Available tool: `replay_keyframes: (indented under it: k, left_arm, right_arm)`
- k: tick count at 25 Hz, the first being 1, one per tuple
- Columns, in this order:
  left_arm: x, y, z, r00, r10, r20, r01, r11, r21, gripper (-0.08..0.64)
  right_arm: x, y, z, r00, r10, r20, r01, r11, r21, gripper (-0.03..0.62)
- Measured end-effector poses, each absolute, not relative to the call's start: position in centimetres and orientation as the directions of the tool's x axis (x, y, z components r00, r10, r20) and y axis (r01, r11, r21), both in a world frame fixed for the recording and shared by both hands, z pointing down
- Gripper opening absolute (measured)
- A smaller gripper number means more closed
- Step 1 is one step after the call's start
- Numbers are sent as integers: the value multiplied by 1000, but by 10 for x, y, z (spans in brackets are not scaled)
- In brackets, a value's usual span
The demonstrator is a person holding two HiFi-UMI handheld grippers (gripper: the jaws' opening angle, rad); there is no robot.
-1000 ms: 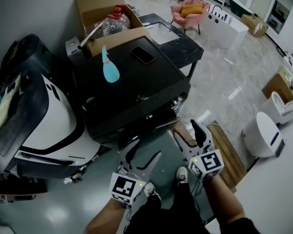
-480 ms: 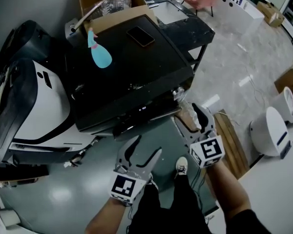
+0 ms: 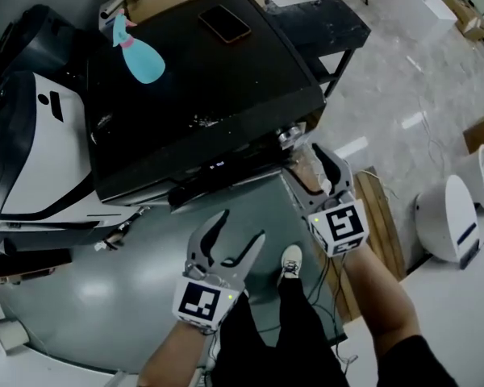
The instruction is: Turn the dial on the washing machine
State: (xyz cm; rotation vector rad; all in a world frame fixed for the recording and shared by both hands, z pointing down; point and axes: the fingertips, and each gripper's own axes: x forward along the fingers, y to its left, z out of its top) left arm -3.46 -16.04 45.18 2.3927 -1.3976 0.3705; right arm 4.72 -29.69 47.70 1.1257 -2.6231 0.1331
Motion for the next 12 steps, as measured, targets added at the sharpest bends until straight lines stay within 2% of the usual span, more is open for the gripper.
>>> replay_keyframes:
  k: [12]
  left_arm:
    - [-29, -185, 499, 457, -781, 426, -887, -433, 158, 276]
  right_arm:
    - [39, -344, 535, -651, -683, 332, -688, 715, 124, 291]
